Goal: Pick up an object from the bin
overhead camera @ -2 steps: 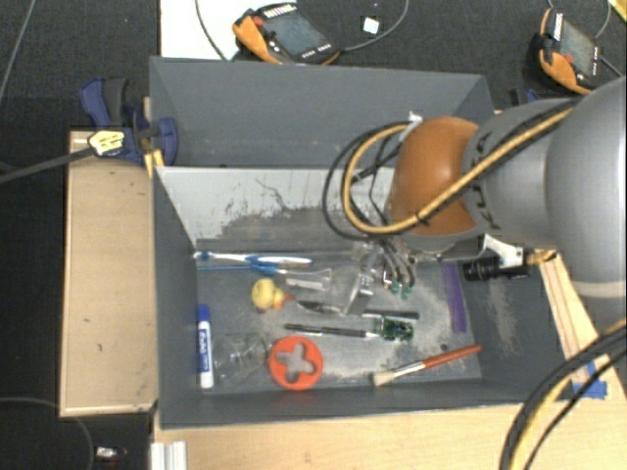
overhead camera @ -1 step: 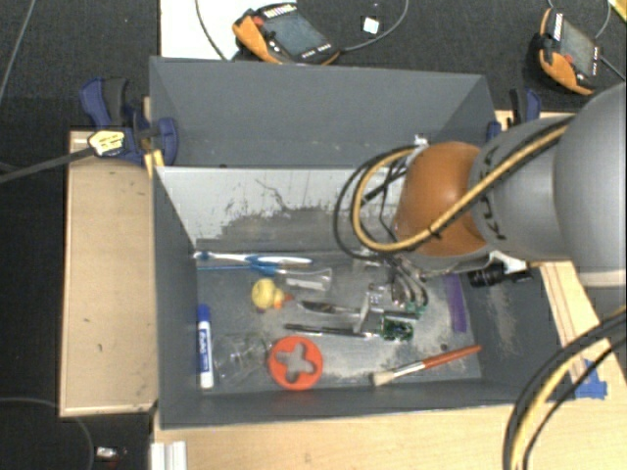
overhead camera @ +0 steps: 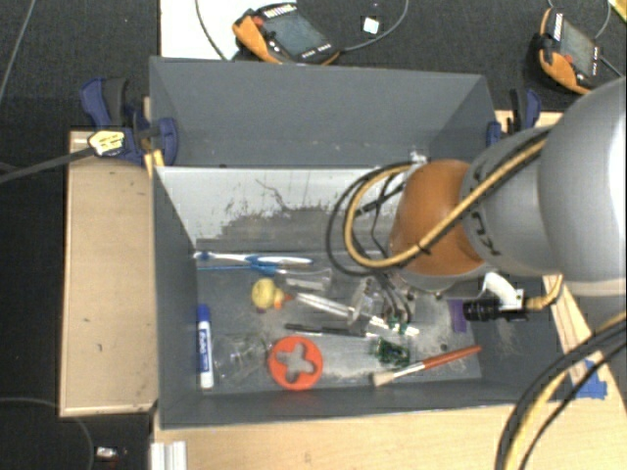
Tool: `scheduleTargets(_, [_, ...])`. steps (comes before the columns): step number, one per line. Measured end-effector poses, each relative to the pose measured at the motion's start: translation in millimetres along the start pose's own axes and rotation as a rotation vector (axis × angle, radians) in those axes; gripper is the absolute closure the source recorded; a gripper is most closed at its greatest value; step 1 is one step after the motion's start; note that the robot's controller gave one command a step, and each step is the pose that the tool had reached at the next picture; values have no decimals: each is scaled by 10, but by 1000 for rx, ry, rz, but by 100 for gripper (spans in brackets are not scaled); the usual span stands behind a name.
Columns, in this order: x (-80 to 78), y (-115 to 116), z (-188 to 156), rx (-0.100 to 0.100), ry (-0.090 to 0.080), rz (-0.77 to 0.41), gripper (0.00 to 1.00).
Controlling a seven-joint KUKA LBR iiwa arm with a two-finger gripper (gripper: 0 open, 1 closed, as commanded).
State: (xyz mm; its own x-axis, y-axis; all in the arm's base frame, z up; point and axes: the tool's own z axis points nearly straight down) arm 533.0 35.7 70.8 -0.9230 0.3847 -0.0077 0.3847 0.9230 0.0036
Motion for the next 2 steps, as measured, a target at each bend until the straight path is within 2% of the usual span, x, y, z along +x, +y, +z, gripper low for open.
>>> scheduleTargets(1, [0,0,-1,0,0,0,100])
scheduleTargets(2, [10,-7,-249,1,3,-2,100])
